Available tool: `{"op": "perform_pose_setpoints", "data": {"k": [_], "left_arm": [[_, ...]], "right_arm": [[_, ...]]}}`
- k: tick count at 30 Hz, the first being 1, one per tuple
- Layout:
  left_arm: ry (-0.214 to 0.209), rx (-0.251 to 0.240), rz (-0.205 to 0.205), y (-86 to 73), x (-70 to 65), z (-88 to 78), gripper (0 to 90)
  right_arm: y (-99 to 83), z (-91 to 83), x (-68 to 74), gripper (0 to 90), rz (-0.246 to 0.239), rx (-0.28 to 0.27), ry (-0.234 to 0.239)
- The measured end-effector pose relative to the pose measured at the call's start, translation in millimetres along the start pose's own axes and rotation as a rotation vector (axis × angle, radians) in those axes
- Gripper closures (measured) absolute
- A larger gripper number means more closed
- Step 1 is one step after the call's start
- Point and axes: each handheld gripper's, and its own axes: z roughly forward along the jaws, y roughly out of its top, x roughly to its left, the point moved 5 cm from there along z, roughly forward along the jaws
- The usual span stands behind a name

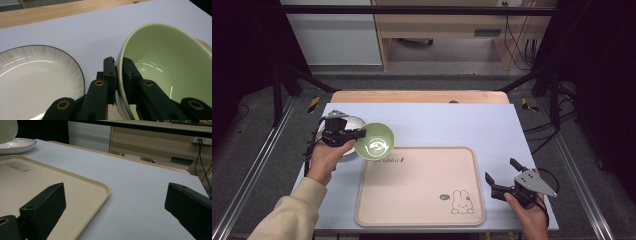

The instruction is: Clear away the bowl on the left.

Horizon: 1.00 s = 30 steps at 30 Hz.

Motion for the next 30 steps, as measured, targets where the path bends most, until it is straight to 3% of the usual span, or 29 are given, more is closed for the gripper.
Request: {"op": "perform_pose_setpoints", "data": {"k": [15,30], "left_arm": [[-0.043,0.017,0.055,-0.5,-23.7,3.1,82.6],[-0.083,0.036,0.069,-5.3,-41.0,10.1,82.4]], "right_arm": [[-0.7,0.7,1.0,3.7,0.000,0.007,0.002],[-0.5,0.5,1.0,3.7,0.000,0.005,0.003]]}}
